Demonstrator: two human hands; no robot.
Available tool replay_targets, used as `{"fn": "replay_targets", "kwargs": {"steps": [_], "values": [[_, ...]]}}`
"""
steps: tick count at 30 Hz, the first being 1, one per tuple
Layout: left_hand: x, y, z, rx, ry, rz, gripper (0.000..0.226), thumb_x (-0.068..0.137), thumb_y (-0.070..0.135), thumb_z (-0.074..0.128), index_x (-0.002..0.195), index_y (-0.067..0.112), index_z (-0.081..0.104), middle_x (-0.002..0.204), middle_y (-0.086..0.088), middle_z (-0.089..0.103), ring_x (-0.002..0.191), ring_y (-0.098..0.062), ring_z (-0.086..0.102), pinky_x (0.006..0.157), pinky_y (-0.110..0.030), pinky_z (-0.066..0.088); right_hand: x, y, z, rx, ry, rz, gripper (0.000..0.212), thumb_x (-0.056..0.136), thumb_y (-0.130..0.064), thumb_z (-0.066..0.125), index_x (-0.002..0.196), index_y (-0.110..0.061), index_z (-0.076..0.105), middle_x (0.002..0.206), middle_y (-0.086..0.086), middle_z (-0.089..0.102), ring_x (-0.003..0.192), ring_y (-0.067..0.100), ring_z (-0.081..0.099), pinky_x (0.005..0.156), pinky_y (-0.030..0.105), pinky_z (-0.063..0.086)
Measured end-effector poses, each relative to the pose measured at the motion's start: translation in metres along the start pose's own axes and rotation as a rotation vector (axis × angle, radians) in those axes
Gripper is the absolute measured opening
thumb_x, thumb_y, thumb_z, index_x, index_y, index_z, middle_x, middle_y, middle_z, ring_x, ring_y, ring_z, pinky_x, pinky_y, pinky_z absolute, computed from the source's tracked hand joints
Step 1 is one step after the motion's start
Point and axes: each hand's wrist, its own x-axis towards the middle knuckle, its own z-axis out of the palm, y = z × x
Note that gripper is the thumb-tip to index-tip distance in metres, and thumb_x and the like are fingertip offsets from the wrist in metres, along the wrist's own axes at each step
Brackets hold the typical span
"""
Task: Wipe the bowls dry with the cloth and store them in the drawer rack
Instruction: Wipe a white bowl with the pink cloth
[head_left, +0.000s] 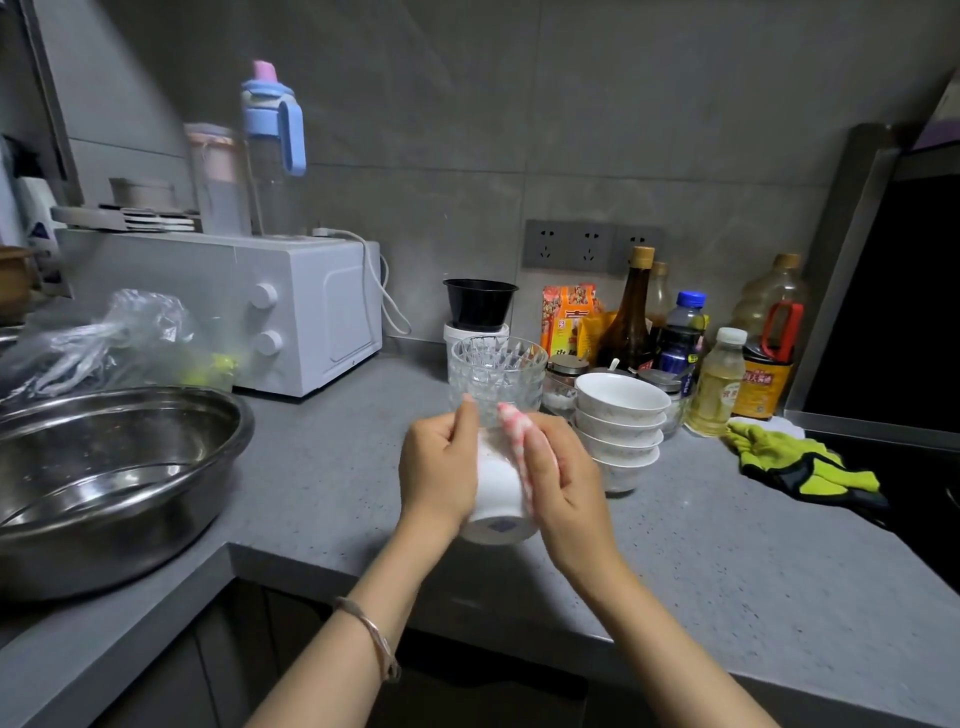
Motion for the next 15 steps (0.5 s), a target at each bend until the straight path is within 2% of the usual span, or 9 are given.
{"fn": "replay_targets", "kwargs": {"steps": [3,5,7,9,12,15], "values": [[0.005,0.000,0.000,-0.154,0.107,-0.184,0.052,0.094,0.031,0.051,0.046,0.016,0.040,0.054,-0.005,0.041,0.059,-0.018,0.041,0.057,-0.034,0.034,-0.016,0.002,0.003,-0.213,-0.059,-0.146,0.048,0.100,-0.043,0.026,0.139,-0.020,0.043,0.142,-0.007,0.041,0.135,0.012,0.034,0.111,0.031,0.028],[0.005,0.001,0.000,-0.181,0.104,-0.202,0.059,0.096,0.027,0.048,0.039,0.015,0.043,0.047,0.005,0.041,0.058,-0.017,0.038,0.059,-0.033,0.034,-0.023,-0.001,0.006,-0.377,-0.098,-0.256,0.050,0.102,-0.040,0.023,0.144,-0.018,0.037,0.152,-0.001,0.030,0.144,0.018,0.020,0.117,0.038,0.015],[0.002,0.003,0.001,-0.193,0.037,-0.215,0.062,0.098,0.028,0.047,0.036,0.020,0.052,0.041,0.011,0.045,0.055,-0.016,0.042,0.061,-0.031,0.036,-0.020,-0.003,0.007,-0.485,-0.101,-0.340,0.048,0.101,-0.038,0.026,0.144,-0.019,0.037,0.152,0.000,0.030,0.144,0.018,0.019,0.118,0.039,0.013],[0.001,0.003,0.002,-0.178,-0.011,-0.213,0.058,0.098,0.030,0.048,0.041,0.022,0.059,0.049,0.006,0.054,0.060,-0.018,0.049,0.063,-0.032,0.040,-0.009,-0.007,0.004,-0.512,-0.081,-0.327,0.047,0.100,-0.038,0.030,0.141,-0.020,0.042,0.148,0.000,0.038,0.141,0.015,0.027,0.115,0.037,0.021],[0.000,0.006,0.002,-0.190,-0.001,-0.194,0.052,0.097,0.027,0.051,0.046,0.015,0.057,0.054,-0.003,0.056,0.057,-0.018,0.051,0.059,-0.031,0.041,0.006,-0.014,-0.001,-0.231,-0.063,-0.125,0.045,0.096,-0.041,0.034,0.131,-0.023,0.054,0.129,-0.007,0.056,0.122,0.007,0.048,0.101,0.029,0.039],[-0.004,0.015,0.000,-0.293,0.043,-0.259,0.046,0.096,0.023,0.052,0.051,0.014,0.045,0.046,0.001,0.049,0.044,-0.015,0.049,0.047,-0.021,0.036,0.014,-0.018,-0.007,0.165,-0.058,0.144,0.042,0.090,-0.052,0.038,0.110,-0.025,0.063,0.099,-0.021,0.067,0.096,-0.005,0.060,0.080,0.015,0.046]]}}
